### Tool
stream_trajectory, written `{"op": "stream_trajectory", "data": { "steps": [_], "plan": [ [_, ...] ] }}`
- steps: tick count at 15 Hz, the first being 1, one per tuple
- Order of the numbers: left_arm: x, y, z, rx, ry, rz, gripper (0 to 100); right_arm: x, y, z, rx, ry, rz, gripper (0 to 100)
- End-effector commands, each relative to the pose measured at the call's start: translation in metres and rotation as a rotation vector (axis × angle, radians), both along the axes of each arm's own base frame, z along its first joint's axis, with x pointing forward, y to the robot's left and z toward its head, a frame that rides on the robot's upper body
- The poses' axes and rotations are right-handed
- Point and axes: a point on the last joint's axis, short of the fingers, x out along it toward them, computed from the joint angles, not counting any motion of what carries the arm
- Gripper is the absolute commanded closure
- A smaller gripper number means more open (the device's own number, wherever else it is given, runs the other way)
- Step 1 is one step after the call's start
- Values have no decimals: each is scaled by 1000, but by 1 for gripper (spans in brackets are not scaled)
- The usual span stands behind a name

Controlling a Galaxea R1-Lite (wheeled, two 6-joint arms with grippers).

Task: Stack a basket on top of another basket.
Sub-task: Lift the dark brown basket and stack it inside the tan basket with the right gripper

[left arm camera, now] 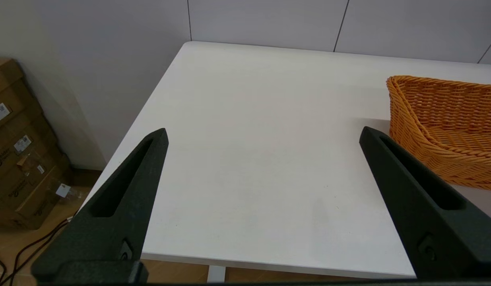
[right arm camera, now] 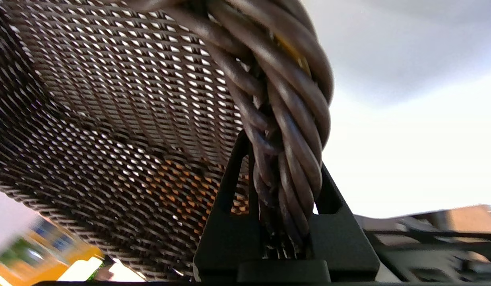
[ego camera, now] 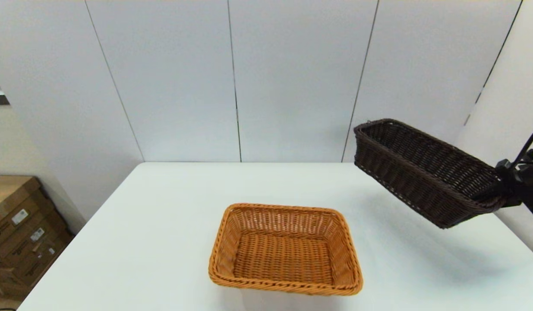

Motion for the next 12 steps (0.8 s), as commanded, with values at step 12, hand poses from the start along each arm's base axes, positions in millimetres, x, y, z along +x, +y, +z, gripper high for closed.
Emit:
{"op": "stream_trajectory", "data": {
  "steps": [12],
  "plan": [
    [0, 0, 0, 0, -2, 1, 0, -65, 139, 76, -142, -14, 701, 100]
  ]
}}
